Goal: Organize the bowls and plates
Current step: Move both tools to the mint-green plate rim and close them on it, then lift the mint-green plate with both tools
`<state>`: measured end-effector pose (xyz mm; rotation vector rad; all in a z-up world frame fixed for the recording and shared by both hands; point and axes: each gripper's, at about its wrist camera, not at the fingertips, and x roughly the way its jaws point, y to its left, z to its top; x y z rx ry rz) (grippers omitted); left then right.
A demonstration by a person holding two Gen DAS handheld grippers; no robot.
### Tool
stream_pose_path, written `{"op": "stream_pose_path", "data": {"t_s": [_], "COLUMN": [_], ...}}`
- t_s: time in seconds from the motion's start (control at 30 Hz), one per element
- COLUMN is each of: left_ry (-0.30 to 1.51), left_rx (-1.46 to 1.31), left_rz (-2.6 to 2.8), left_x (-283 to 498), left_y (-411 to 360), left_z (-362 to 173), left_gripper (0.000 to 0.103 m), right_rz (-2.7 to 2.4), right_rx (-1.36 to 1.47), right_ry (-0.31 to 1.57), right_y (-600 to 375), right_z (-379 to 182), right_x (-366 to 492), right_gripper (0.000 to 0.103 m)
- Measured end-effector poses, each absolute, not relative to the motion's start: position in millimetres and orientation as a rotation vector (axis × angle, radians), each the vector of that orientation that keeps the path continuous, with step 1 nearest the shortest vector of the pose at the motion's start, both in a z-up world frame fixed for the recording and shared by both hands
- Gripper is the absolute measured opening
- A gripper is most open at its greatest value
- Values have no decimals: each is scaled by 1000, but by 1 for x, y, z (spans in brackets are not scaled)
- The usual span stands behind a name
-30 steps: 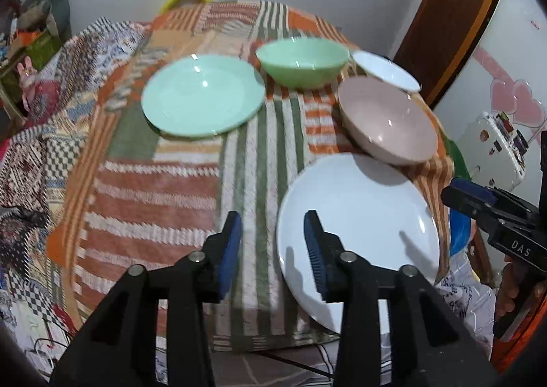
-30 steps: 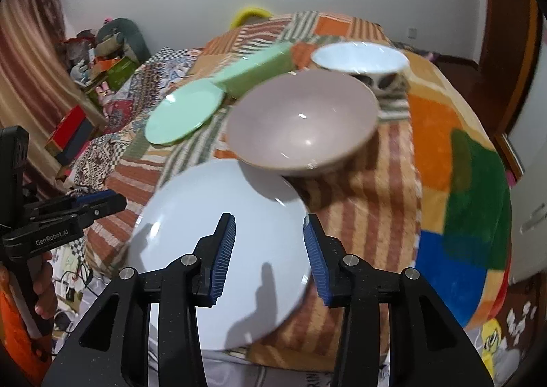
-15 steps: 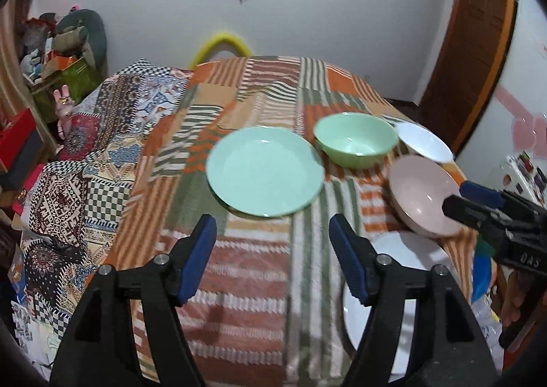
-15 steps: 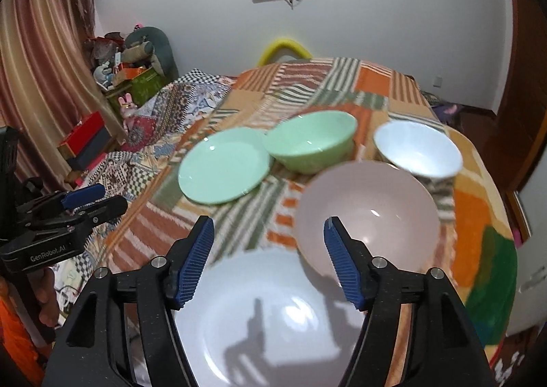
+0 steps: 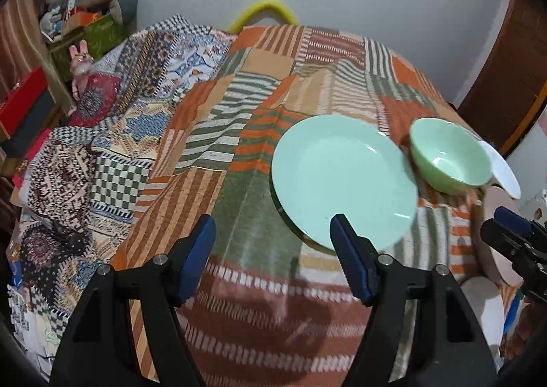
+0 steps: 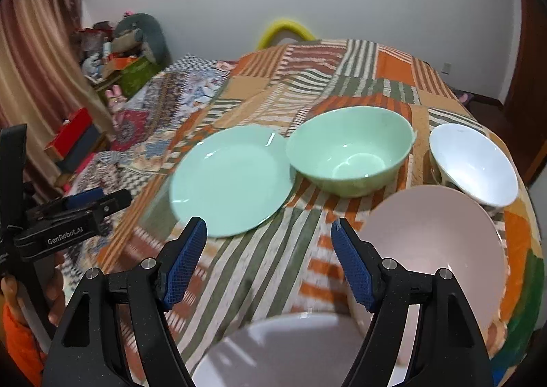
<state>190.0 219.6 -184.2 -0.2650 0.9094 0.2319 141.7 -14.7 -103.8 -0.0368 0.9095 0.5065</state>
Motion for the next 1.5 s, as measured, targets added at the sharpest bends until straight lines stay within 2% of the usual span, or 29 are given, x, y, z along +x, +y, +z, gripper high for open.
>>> {"op": "stream_pose_path", "data": {"t_s": [0.17,0.23,0.27,0.33,0.4,0.47,0.77,0.83,1.3,1.5], "left_ry": [940,944,946,955,965,974,975,976,1026,1049], "left_rx": [-273,-272,-275,-273,-272,-287,-300,-296,-328,-363], "left_rz": [202,193,187,167,176,166,98,84,33,37], "left_x": [215,225,230,241,253,262,280,277,194,191], "left_y": [230,234,235,239,244,248,246,244,235,241], "left_z": [-202,-208,-211,-218,-226,-233,-246,-245,-241,-243], "left_gripper": [51,44,36,26,21,20,15,15,16,16], "right_rz": [490,494,500,504,501,492,497,518,581,607], "right_rx": [5,12,9,-1,-13,-14,-65,-66,-164,-166], "right_ry": [987,1015,1030,1053,1071,1088,1136,1147,1162,1182], "right_y": [-7,-3,0,5,10,13,23,25,31,33], "right_z": [-123,-129,-132,-137,-142,-146,-165,-166,-165,-169], "right_x": [163,168,171,176,182,187,204,204,185,187], "right_gripper": [72,65,62,53,46,43,42,35,35,35]}}
